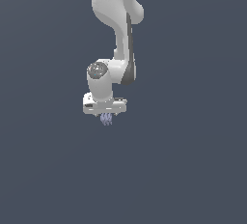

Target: Pick up the object and move it to a goal position.

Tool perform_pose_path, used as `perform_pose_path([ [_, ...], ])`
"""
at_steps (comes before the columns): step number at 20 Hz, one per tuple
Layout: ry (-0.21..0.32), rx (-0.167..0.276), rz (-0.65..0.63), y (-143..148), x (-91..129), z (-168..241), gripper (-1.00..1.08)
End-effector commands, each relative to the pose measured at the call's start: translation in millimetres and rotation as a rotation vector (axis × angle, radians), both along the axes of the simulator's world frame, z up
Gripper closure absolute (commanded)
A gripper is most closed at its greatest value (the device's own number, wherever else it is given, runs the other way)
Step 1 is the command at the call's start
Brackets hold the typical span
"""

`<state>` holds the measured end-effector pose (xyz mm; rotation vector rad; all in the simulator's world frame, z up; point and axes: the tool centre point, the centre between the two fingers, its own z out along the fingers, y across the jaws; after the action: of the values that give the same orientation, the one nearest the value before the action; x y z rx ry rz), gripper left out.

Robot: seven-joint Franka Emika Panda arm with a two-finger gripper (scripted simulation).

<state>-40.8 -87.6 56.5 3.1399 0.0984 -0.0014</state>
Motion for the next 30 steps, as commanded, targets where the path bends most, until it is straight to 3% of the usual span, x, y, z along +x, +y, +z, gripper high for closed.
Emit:
perform_pose_path([
  [1,-0.001,0.000,0.001,0,0,-10,-0.92],
  [6,-0.001,0.000,0.001,0,1,-17,-0.92],
  [7,-0.001,0.000,0.001,0,1,-17,1.08],
  [21,-0.001,0.000,0.000,-2,1,-11,1.08],
  [30,-0.001,0.000,0.000,-12,1,34,1.08],
])
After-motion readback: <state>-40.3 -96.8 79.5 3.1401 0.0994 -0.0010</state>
